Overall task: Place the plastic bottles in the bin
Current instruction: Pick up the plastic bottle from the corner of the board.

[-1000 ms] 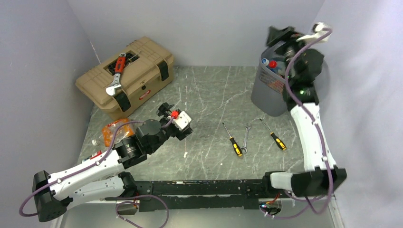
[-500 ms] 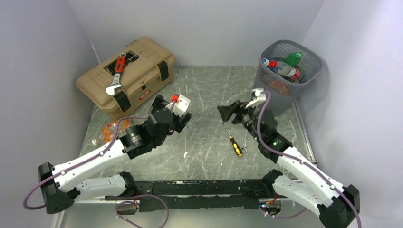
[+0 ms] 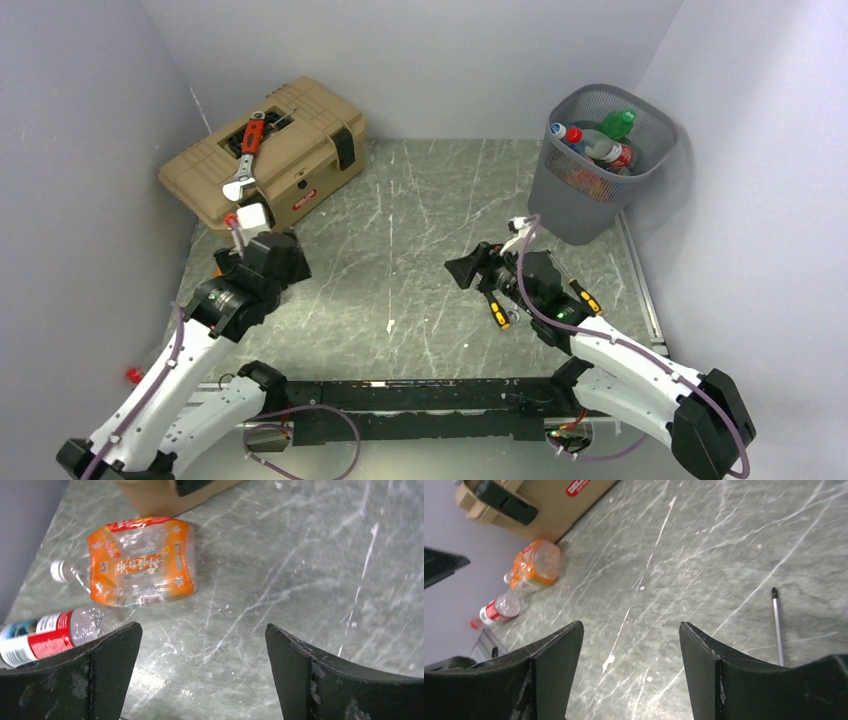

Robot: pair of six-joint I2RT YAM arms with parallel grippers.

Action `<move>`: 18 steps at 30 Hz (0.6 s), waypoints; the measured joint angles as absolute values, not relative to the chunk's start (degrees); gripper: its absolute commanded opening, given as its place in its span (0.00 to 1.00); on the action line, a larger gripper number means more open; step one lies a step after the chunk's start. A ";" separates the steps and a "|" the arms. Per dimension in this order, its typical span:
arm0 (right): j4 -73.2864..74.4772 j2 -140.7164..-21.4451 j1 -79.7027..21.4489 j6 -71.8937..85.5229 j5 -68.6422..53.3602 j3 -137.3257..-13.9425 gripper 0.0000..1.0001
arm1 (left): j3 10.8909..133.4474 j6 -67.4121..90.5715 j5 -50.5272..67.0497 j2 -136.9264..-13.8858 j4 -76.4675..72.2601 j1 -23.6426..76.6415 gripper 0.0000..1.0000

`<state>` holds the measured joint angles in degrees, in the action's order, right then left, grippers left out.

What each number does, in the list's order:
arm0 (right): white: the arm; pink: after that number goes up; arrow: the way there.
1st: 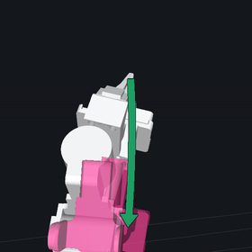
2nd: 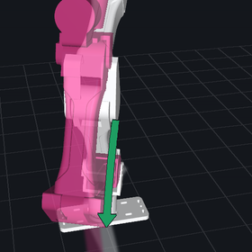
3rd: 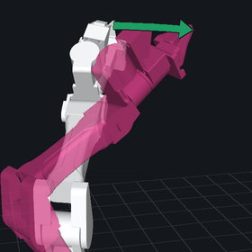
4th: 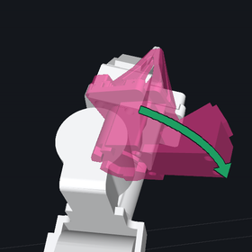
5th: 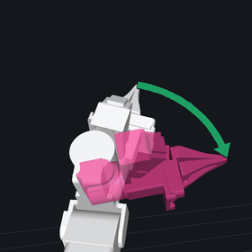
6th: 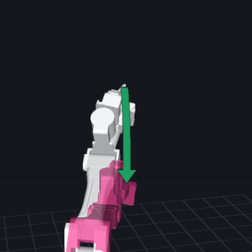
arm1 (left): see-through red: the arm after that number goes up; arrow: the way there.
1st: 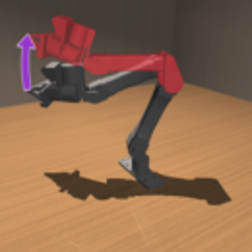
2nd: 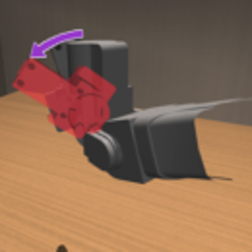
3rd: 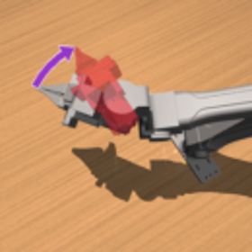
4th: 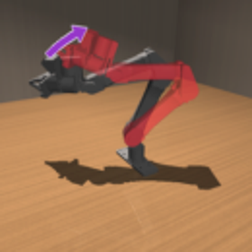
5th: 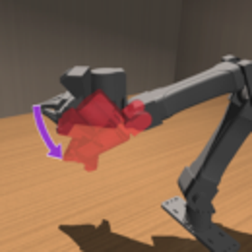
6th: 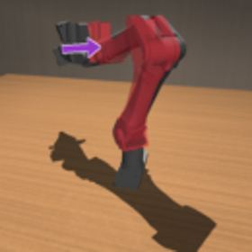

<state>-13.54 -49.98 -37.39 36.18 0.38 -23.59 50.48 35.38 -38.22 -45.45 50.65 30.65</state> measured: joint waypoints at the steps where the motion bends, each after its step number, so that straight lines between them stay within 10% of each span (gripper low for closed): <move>1: -14.00 -50.35 -37.69 36.27 -0.16 -23.24 0.74 | 50.52 36.51 -37.34 -44.77 51.05 28.64 1.00; 18: -19.22 -54.63 -39.79 36.71 -5.72 -21.96 0.74 | 46.44 70.54 -31.09 -42.37 61.82 0.56 1.00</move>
<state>-19.22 -54.63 -39.79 36.71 -5.72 -21.96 46.44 70.54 -31.09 -42.37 61.82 0.56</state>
